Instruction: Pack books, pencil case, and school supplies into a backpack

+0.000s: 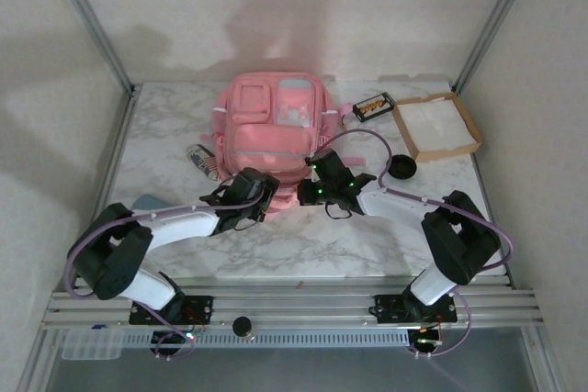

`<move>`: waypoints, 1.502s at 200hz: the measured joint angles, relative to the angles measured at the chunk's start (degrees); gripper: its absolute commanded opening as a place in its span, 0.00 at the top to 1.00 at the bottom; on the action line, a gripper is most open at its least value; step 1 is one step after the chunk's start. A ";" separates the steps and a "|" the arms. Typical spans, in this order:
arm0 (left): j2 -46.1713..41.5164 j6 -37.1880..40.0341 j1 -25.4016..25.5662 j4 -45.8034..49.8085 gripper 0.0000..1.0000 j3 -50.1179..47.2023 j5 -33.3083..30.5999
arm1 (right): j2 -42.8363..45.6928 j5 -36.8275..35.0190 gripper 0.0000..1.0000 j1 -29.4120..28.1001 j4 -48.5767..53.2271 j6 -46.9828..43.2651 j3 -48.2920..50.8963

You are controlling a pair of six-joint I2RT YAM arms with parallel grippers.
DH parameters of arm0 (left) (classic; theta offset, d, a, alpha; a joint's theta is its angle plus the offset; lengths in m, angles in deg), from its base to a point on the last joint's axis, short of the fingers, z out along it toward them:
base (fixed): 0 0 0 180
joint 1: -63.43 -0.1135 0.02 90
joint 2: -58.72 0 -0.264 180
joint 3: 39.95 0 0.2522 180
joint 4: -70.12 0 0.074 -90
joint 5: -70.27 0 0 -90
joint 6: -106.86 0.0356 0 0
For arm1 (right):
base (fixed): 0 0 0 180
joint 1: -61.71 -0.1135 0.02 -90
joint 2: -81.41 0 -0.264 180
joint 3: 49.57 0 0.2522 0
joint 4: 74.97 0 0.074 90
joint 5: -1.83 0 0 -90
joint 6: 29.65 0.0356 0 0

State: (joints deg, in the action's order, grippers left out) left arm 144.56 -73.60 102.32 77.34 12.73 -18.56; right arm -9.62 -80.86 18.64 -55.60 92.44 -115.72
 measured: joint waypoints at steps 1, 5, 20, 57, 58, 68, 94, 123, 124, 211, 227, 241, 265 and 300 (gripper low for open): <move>0.09 -0.13 0.02 0.00 0.42 0.04 -0.09 | 0.00 -0.02 1.00 0.00 0.02 -0.07 0.00; 0.57 -0.48 0.02 0.28 0.46 0.33 -0.52 | 0.00 -0.17 1.00 0.00 0.17 -0.20 0.00; 1.31 -1.16 0.02 1.11 0.60 0.74 -1.29 | 0.00 -0.98 1.00 0.00 0.87 -0.90 0.00; 0.76 -1.09 -0.87 1.99 0.90 0.68 -1.55 | 0.00 -2.80 1.00 0.44 1.60 -4.39 -0.13; 0.68 -0.79 -0.98 2.03 0.91 0.66 -1.51 | 0.00 -2.78 1.00 0.50 1.60 -4.48 -0.13; -0.07 0.02 -1.60 2.23 0.98 0.46 -1.18 | 0.00 -2.73 1.00 1.29 1.42 -5.66 -0.13; -2.73 3.10 -4.44 3.61 1.00 -0.79 -1.03 | 0.00 -3.17 1.00 4.96 1.25 -8.83 -0.24; -7.08 7.45 -8.81 4.76 1.00 -3.28 -0.46 | -0.59 -3.69 1.00 7.54 1.25 -11.87 -1.57; -7.34 7.85 -9.07 4.83 1.00 -3.41 -0.35 | -0.61 -3.72 1.00 7.61 1.27 -11.96 -1.62; -11.72 22.69 -18.75 9.07 1.00 -4.31 3.32 | -9.35 -7.52 1.00 15.69 1.46 -16.06 -11.02; -11.72 23.50 -18.86 9.46 1.00 -4.09 3.56 | -8.37 -5.22 0.88 13.94 1.27 -16.96 -10.62; -11.72 24.15 -18.88 9.86 1.00 -3.85 3.58 | -7.06 -1.97 0.80 11.69 0.98 -19.17 -9.44; -11.72 24.70 -18.91 9.90 1.00 -3.76 3.61 | -5.86 4.24 0.61 10.01 0.57 -23.15 -6.25; -11.72 24.74 -18.91 9.90 1.00 -3.76 3.74 | -6.25 7.91 0.57 9.14 -2.03 -27.87 -0.85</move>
State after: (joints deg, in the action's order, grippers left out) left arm 132.84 -48.85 83.41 87.24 8.97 -14.83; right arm -15.87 -72.94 27.78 -57.63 64.58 -116.57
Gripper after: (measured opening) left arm 0.063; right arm 0.430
